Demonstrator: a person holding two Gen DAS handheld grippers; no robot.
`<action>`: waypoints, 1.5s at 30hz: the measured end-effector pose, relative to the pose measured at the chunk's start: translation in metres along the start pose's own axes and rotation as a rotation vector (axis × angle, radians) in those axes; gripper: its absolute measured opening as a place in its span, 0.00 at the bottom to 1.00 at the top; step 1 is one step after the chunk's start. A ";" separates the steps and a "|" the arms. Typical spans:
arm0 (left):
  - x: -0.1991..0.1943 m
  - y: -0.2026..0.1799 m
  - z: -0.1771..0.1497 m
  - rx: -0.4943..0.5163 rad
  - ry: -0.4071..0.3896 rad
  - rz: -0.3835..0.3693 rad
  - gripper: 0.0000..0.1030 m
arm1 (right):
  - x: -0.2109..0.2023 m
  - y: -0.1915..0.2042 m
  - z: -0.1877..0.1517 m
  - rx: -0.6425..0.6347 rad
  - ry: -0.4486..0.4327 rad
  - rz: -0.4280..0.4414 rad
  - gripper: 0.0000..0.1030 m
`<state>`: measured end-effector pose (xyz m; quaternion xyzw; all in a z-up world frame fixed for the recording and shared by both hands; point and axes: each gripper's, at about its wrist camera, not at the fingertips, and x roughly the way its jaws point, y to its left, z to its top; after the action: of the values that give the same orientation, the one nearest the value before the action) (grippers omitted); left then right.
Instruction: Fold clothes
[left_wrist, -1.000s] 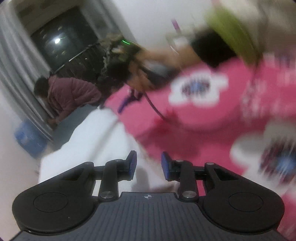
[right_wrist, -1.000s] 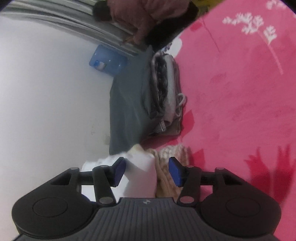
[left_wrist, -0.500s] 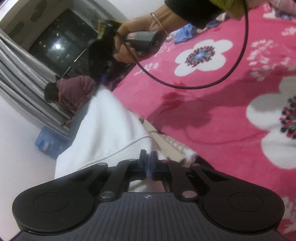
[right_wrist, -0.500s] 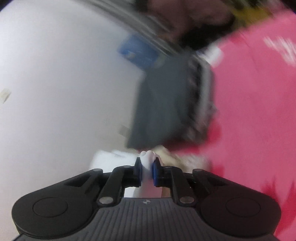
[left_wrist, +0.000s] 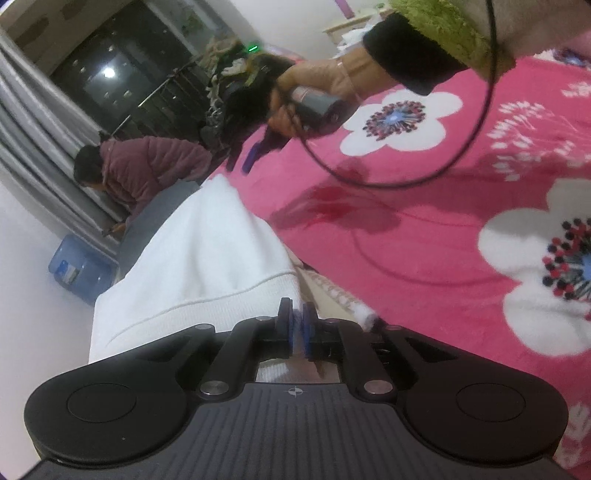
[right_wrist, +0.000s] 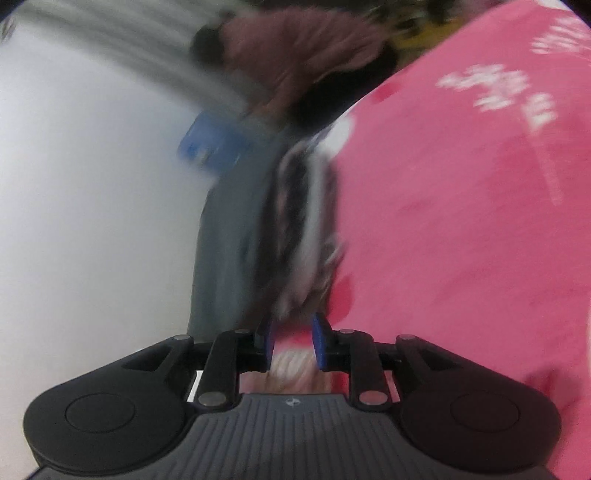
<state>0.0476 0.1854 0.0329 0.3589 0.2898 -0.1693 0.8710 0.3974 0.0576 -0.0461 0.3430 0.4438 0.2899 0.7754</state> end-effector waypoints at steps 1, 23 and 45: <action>-0.004 0.002 0.001 -0.023 -0.008 -0.016 0.09 | -0.008 -0.003 0.005 0.012 -0.014 0.008 0.24; -0.069 0.070 -0.039 -0.770 -0.019 0.122 0.37 | -0.253 0.016 -0.223 -0.607 0.320 -0.090 0.24; -0.138 -0.028 0.041 -0.958 -0.087 0.262 1.00 | -0.309 0.083 -0.295 -0.721 0.129 -0.242 0.64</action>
<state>-0.0573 0.1485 0.1286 -0.0556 0.2508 0.0791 0.9632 -0.0114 -0.0449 0.0617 -0.0257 0.3986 0.3547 0.8454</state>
